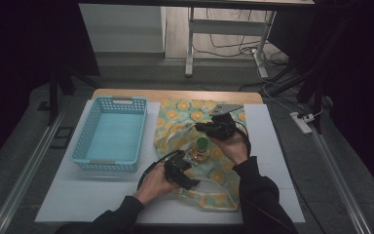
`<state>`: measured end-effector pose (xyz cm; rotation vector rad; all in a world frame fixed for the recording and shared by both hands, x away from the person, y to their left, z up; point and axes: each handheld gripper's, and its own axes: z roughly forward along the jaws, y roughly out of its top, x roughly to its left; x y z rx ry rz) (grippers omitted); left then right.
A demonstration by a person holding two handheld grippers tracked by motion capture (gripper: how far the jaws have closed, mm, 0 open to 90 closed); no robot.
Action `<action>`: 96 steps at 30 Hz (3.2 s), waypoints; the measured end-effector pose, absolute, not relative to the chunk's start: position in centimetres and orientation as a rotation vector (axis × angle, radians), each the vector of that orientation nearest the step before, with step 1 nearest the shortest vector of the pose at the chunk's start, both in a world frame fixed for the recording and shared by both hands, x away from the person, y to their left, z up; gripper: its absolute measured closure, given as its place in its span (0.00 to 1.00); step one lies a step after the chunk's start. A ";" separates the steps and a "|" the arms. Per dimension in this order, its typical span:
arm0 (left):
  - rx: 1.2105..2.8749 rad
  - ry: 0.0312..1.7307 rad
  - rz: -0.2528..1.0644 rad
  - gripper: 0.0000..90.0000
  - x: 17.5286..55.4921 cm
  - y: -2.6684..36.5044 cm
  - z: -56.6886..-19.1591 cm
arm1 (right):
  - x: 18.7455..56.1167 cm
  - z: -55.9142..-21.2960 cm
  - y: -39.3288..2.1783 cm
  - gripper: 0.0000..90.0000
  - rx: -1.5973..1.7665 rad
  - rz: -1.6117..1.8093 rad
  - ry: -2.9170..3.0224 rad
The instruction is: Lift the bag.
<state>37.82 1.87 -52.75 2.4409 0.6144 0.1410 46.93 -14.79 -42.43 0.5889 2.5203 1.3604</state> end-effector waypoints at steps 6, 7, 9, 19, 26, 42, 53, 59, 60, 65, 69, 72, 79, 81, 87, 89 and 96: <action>2.436 0.625 0.137 0.61 38.2 2.3 -52.5 | 47.0 -42.5 -14.8 1.00 0.588 1.364 2.520; 2.437 0.626 0.135 0.64 38.2 2.4 -52.4 | 47.0 -42.4 -14.8 1.00 0.588 1.362 2.520; 2.436 0.631 0.122 0.71 38.3 2.4 -52.4 | 47.0 -42.4 -14.8 1.00 0.588 1.366 2.518; 2.445 0.677 0.061 0.94 38.2 1.9 -52.1 | 46.9 -42.3 -14.9 1.00 0.590 1.367 2.514; 2.458 0.689 0.066 1.00 38.1 1.7 -52.0 | 46.9 -42.2 -15.0 1.00 0.590 1.373 2.511; 2.367 0.686 0.046 1.00 38.2 3.0 -50.1 | 47.0 -42.1 -15.2 1.00 0.597 1.367 2.516; 2.326 0.666 0.048 1.00 38.3 3.6 -48.5 | 46.7 -41.5 -15.3 1.00 0.590 1.380 2.516; 2.300 0.673 0.019 1.00 38.4 4.1 -47.1 | 46.5 -41.1 -15.2 1.00 0.587 1.379 2.524; 2.297 0.670 0.020 1.00 38.3 4.2 -46.9 | 46.5 -41.1 -15.2 1.00 0.587 1.378 2.526; 2.278 0.667 0.025 1.00 38.3 4.4 -45.9 | 46.3 -40.7 -15.2 1.00 0.583 1.385 2.536; 2.250 0.672 0.020 1.00 38.7 4.9 -45.2 | 46.1 -40.3 -15.2 1.00 0.578 1.400 2.539; 2.227 0.677 0.011 1.00 39.0 5.4 -44.5 | 46.0 -40.2 -15.1 1.00 0.573 1.395 2.546; 2.203 0.681 -0.007 1.00 39.8 6.0 -43.0 | 45.9 -40.3 -15.2 1.00 0.586 1.383 2.578; 2.192 0.682 -0.014 1.00 40.1 6.2 -42.8 | 45.9 -40.2 -15.3 1.00 0.585 1.373 2.582; 2.161 0.670 -0.031 1.00 40.6 6.8 -41.9 | 45.8 -39.3 -15.5 1.00 0.588 1.368 2.577; 2.148 0.668 -0.028 1.00 40.7 7.1 -41.3 | 45.7 -38.9 -15.5 1.00 0.583 1.371 2.572; 2.113 0.654 -0.023 1.00 41.0 8.0 -39.6 | 45.6 -37.7 -15.2 1.00 0.569 1.388 2.560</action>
